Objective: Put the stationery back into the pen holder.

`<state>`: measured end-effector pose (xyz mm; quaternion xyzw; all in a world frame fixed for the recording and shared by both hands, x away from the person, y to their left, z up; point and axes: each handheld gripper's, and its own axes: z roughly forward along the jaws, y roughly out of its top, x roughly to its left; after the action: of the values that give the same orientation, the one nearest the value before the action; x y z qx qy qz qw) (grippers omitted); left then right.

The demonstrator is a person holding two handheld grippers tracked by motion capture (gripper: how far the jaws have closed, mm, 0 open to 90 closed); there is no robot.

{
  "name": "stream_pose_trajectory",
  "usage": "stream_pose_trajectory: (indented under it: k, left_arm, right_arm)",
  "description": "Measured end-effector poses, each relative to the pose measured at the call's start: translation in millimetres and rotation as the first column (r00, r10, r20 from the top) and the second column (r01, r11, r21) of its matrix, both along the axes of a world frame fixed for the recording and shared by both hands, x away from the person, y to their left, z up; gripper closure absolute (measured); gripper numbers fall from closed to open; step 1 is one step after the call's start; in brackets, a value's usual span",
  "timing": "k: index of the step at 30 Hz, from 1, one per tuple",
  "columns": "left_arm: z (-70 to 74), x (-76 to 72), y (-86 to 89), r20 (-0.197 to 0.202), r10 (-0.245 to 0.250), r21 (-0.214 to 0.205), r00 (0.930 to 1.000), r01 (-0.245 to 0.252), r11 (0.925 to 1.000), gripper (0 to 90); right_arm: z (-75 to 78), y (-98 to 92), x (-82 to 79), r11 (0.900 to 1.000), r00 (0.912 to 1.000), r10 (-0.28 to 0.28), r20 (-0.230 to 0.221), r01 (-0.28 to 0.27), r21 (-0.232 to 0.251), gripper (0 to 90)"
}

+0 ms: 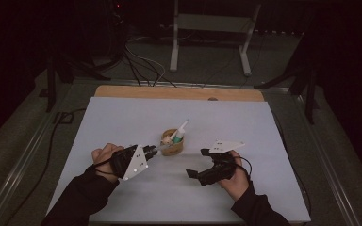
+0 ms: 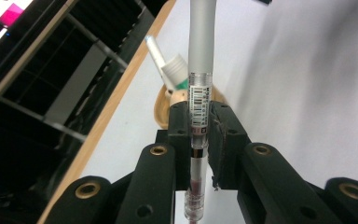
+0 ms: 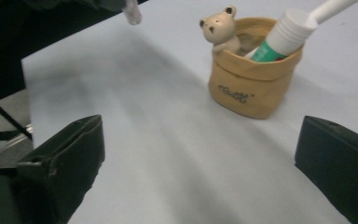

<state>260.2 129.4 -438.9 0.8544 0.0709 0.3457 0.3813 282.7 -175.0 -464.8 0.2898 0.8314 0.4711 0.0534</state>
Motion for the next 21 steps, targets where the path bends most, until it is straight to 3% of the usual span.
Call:
stream_pose_trajectory:
  k: [8,13,21]
  left_arm:
    - [13.0,5.9,4.3,-0.075,-0.007,-0.121,0.9972,-0.002,0.9926,81.4]
    - [23.2,12.2,7.0,-0.130,-0.020,-0.216,0.9914,-0.008,0.9764,81.4]
    - [35.0,22.9,7.8,-0.176,-0.024,-0.300,0.9840,-0.030,0.9535,81.5]
  right_arm:
    - [-3.4,-3.6,-1.6,0.9999,0.9998,-0.013,0.013,0.013,-0.001,0.0]
    - [-3.3,-5.8,-1.5,0.9998,0.9991,-0.017,0.040,0.017,0.004,0.0]
    - [-7.4,-8.1,0.1,0.9999,0.9991,-0.012,0.040,0.012,0.006,0.0]
